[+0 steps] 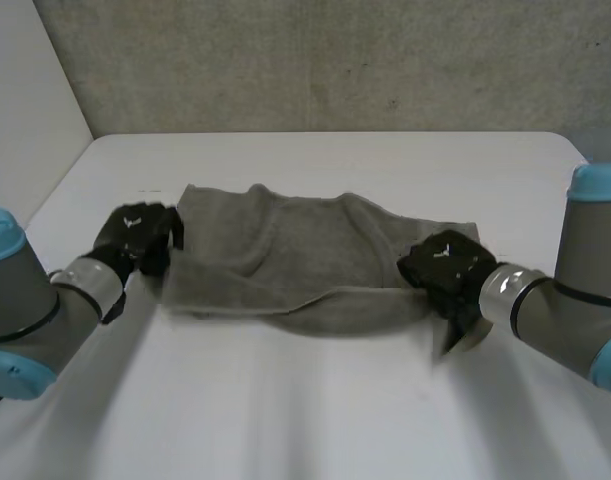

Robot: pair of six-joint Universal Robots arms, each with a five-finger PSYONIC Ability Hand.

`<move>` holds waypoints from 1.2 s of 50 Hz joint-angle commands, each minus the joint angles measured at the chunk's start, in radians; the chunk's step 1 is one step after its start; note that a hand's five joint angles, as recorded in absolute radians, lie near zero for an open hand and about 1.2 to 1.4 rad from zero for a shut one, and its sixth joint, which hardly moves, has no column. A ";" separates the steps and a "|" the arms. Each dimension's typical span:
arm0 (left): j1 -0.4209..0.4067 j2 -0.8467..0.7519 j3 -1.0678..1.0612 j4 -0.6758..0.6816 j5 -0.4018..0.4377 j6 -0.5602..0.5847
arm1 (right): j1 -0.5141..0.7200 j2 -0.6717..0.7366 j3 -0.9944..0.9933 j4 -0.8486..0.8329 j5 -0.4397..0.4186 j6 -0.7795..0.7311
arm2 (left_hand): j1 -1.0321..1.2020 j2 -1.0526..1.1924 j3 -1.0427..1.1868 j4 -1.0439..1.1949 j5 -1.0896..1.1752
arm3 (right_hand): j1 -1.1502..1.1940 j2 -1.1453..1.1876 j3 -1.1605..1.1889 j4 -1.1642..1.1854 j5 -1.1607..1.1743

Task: Fold the towel.

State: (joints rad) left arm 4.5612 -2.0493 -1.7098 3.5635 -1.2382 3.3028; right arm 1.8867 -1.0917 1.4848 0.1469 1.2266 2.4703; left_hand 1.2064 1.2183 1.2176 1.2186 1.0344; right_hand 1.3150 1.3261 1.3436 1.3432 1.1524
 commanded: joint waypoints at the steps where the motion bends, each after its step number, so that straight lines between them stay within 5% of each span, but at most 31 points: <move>1: 0.027 0.047 0.001 -0.144 -0.004 0.236 | -0.008 -0.028 0.026 -0.003 0.005 0.006 | 0.190 0.178 0.179 0.178 0.187 | 0.081 0.070 0.053 0.053 0.069; 9: 0.015 0.058 0.029 -0.167 -0.007 0.244 | -0.008 -0.079 0.086 -0.026 0.001 0.021 | 0.093 0.082 0.082 0.081 0.091 | 0.081 0.070 0.053 0.053 0.069; 11: 0.012 0.054 0.055 -0.153 -0.015 0.242 | -0.008 -0.079 0.095 -0.039 0.001 0.021 | -0.021 -0.033 -0.032 -0.033 -0.024 | 0.081 0.070 0.053 0.053 0.069; 16: -0.016 0.000 0.124 -0.124 -0.040 0.236 | -0.008 -0.076 0.140 -0.116 0.007 0.039 | -0.698 -0.710 -0.709 -0.710 -0.700 | 0.081 0.070 0.053 0.053 0.069; 23: -0.051 0.024 0.063 -0.123 -0.047 0.233 | -0.037 -0.067 0.183 -0.194 0.010 0.136 | -0.960 -0.972 -0.971 -0.972 -0.963 | 0.081 0.070 0.053 0.053 0.069; 35: -0.105 0.218 -0.178 0.044 -0.038 0.235 | -0.080 -0.054 0.184 -0.217 0.002 0.205 | -0.981 -0.993 -0.992 -0.993 -0.984 | 0.081 0.070 0.053 0.053 0.069; 51: -0.220 0.166 -0.194 0.074 -0.047 0.248 | -0.080 -0.043 0.193 -0.230 0.001 0.205 | -0.952 -0.964 -0.963 -0.964 -0.955 | 0.081 0.070 0.053 0.053 0.069; 60: -0.219 0.090 -0.172 0.093 -0.049 0.251 | -0.080 -0.040 0.195 -0.230 0.001 0.203 | -0.925 -0.937 -0.937 -0.938 -0.928 | 0.081 0.070 0.053 0.053 0.069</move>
State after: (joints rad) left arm 4.3396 -1.9068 -1.8984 3.6474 -1.2860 3.5530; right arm 1.8071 -1.1348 1.6796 -0.0825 1.2272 2.6741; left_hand 0.2315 0.2311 0.2313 0.2292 0.0579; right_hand 1.3151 1.3261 1.3436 1.3432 1.1524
